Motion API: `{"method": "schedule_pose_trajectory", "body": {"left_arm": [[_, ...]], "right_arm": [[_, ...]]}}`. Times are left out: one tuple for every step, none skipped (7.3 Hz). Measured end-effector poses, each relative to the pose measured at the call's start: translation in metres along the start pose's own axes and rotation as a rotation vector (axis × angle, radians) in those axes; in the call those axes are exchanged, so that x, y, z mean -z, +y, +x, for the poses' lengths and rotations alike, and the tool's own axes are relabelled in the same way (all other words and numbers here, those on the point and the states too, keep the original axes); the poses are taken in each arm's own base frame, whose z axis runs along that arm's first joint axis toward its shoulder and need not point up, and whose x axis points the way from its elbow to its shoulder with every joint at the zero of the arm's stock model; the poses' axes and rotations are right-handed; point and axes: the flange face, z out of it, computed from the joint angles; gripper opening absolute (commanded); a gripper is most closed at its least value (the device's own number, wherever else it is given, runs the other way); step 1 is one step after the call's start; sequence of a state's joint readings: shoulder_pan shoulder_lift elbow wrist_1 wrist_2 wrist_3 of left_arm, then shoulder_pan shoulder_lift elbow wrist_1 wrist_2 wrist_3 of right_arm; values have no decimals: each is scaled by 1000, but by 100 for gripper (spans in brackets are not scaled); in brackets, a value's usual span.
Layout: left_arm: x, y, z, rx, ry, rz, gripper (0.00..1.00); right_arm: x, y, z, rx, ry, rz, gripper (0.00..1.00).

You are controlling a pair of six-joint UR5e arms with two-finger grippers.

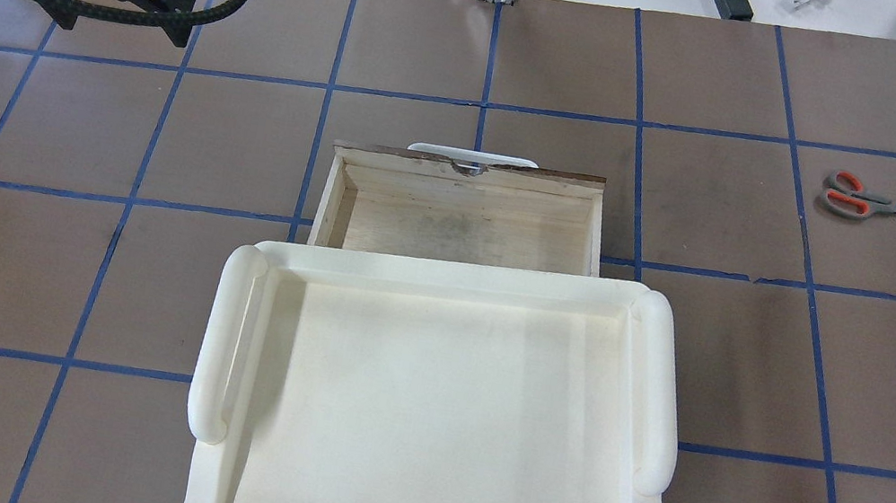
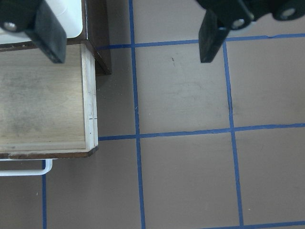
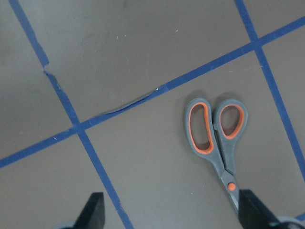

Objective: Put scissors in drawer and close it
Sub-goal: 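Position the right gripper above the scissors handles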

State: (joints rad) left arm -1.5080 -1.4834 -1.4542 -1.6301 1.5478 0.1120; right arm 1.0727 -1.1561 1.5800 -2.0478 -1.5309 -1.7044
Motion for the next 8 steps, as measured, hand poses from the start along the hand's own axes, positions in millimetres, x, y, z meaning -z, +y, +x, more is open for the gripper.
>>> {"method": "schedule_pose_trajectory", "body": {"left_arm": [[0, 0, 0, 0, 0, 0, 100], [0, 0, 0, 0, 0, 1, 100], [0, 0, 0, 0, 0, 1, 100], [0, 0, 0, 0, 0, 1, 100], [0, 0, 0, 0, 0, 1, 100], [0, 0, 0, 0, 0, 1, 100], [0, 0, 0, 0, 0, 1, 100], [0, 0, 0, 0, -1, 1, 100]], "right_arm": [[-17, 12, 6, 105, -12, 1, 100], [-32, 32, 12, 163, -13, 5, 100], [-45, 49, 18, 205, 1, 5, 100], [-55, 57, 24, 228, 17, 1, 100], [-65, 61, 31, 246, 28, 5, 100], [-77, 64, 43, 266, 35, 17, 100], [-90, 67, 58, 278, 38, 25, 99], [-101, 68, 69, 280, 38, 29, 98]]}}
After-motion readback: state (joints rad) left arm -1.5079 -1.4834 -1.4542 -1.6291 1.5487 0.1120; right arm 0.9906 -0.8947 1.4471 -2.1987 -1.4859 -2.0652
